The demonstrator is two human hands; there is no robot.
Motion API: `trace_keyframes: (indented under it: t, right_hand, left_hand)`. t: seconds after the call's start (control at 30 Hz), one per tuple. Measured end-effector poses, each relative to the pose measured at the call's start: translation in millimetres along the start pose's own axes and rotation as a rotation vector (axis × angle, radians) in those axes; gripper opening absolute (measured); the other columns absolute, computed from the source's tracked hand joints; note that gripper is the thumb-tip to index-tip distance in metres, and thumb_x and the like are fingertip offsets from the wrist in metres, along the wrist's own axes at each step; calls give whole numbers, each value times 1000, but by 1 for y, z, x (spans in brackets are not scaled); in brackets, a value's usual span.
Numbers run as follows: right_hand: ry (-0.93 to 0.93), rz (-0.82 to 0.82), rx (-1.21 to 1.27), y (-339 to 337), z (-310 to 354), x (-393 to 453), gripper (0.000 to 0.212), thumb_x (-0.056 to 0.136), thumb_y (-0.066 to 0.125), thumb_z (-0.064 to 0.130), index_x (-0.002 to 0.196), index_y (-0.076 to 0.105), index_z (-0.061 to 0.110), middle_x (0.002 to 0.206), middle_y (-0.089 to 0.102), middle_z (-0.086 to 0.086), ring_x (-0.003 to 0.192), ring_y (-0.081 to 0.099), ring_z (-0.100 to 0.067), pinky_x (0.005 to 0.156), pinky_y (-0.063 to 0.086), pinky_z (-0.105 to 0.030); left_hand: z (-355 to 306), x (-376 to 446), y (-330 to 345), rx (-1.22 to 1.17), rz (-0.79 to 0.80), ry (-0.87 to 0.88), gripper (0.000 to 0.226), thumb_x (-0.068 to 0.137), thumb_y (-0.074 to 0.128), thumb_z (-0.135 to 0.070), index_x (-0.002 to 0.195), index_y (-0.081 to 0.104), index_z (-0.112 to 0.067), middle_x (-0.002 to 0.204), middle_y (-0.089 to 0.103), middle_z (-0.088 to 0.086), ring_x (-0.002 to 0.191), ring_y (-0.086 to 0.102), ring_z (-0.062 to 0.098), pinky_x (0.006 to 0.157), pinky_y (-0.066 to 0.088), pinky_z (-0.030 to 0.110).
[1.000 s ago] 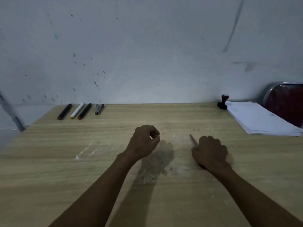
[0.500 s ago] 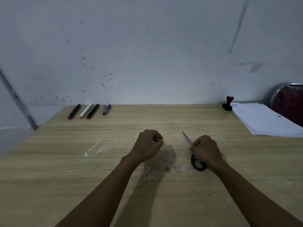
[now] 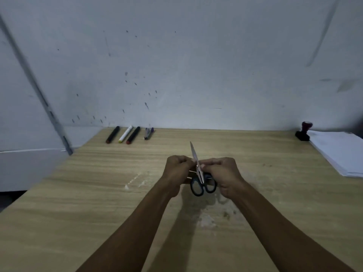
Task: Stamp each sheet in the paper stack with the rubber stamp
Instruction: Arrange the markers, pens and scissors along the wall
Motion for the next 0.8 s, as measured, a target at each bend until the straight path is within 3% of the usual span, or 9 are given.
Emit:
trace_keyframes:
  t: [0.07,0.2,0.33,0.43,0.5,0.57,0.63,0.8]
  right_hand:
    - [3,36,-33,13,0,4,19,82,68,-10,76,75,7,78,73,-16,70,70,-31,58,60,-34]
    - [8,67,-156,33,-2,19,11,79,74,1,79,76,12,85,73,-12,81,71,-29,67,61,-42]
    - [-28,75,-297,40,-1,34,9,79,77,11,86,74,13,85,71,-8,74,66,-20,56,54,-30]
    - [-107,84,-421,42,-3,49,10,78,78,12,86,74,13,80,69,-3,67,63,-11,52,47,-22]
    - [-162,88,-532,42,-4,62,15,77,78,14,92,73,15,83,69,-1,71,65,-11,58,50,-23]
    - [-213,84,-665,42,-5,80,19,78,75,18,96,71,18,87,66,2,81,65,-13,70,54,-29]
    - [-254,69,-779,42,-2,94,22,79,72,21,101,69,21,95,64,3,90,63,-15,77,53,-32]
    - [-353,65,-960,45,6,130,28,85,67,24,113,66,21,111,62,4,101,59,-17,73,42,-27]
  left_hand:
    - [1,6,-11,-6,-54,-18,24,96,54,-11,74,62,-4,70,65,13,55,63,23,47,49,24]
    - [2,24,-31,16,-167,-41,25,95,53,-8,71,58,-3,66,62,13,53,61,22,43,46,23]
    - [9,68,-57,121,-383,-36,20,88,55,-4,70,61,3,67,59,17,54,54,25,50,39,29]
    - [10,102,-71,332,-431,-13,28,85,63,-20,64,54,-4,61,53,10,59,54,25,50,36,24]
    - [7,123,-77,546,-441,13,27,81,64,-16,61,51,-3,56,50,7,60,57,26,47,33,23]
    - [5,148,-79,721,-449,27,18,81,56,-6,65,47,-3,66,55,12,74,63,31,54,38,24]
    - [1,170,-80,854,-435,36,7,86,50,-5,79,51,-5,91,61,16,91,62,34,65,43,31]
    - [-4,225,-79,1058,-471,102,23,88,46,-6,104,62,-1,112,63,17,112,58,33,85,46,39]
Point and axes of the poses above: each hand's wrist, its own x-axis towards the middle knuckle, its own y-axis out of the palm, z = x × y, the point moved 3 cm from there along x, towards the middle knuckle
